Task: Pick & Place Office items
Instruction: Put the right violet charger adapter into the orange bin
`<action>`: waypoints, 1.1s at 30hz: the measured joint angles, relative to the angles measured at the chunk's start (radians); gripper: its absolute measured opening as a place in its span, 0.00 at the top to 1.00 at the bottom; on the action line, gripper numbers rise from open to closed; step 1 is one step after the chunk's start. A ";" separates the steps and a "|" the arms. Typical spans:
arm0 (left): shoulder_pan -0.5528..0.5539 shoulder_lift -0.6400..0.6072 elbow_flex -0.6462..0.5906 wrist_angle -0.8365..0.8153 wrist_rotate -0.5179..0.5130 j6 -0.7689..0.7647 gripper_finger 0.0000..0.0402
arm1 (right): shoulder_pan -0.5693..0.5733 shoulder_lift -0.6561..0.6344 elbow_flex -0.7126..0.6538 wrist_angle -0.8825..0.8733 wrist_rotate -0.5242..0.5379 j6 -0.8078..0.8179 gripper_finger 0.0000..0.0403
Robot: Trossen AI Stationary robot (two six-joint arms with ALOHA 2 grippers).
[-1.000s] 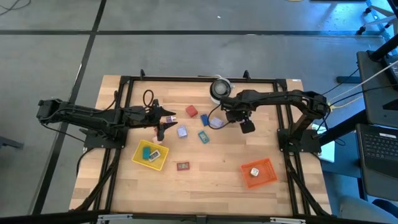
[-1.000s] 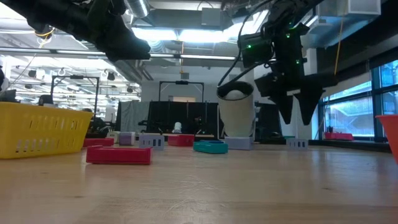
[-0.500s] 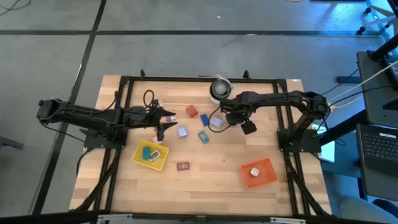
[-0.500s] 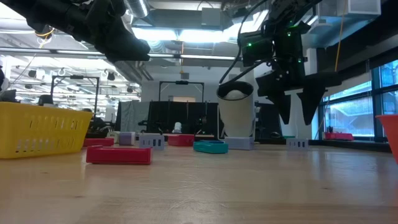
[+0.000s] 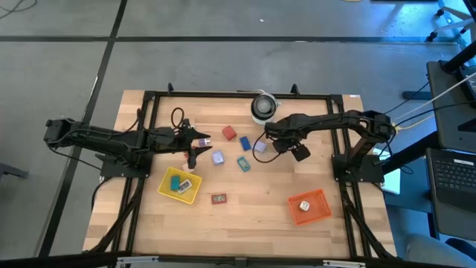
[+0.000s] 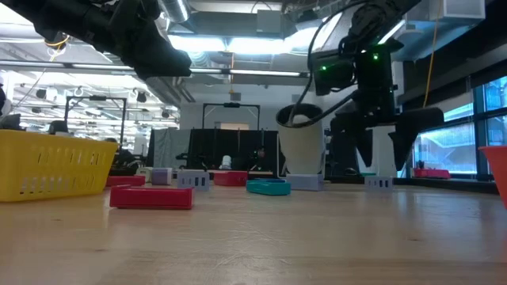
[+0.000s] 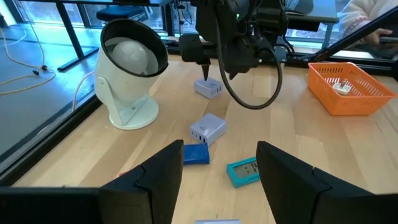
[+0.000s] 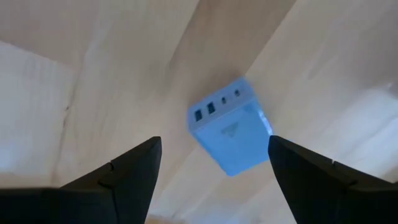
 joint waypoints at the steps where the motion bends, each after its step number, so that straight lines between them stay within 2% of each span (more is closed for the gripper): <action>1: 0.000 0.000 0.000 0.000 0.000 0.000 0.51 | -0.001 0.000 0.000 0.008 -0.003 0.000 0.26; 15: 0.000 0.000 0.000 0.000 0.000 0.000 0.51 | -0.043 0.000 -0.004 0.043 -0.024 -0.082 0.26; 19: 0.000 0.000 0.000 0.000 0.000 -0.001 0.51 | -0.048 0.000 -0.049 0.068 -0.037 -0.126 0.26; 24: 0.000 0.000 0.000 0.000 0.000 0.000 0.51 | -0.047 -0.005 -0.101 0.113 0.015 -0.150 0.26; 33: 0.000 0.000 0.000 0.000 0.000 0.000 0.51 | -0.063 0.001 -0.116 0.146 -0.015 -0.156 0.26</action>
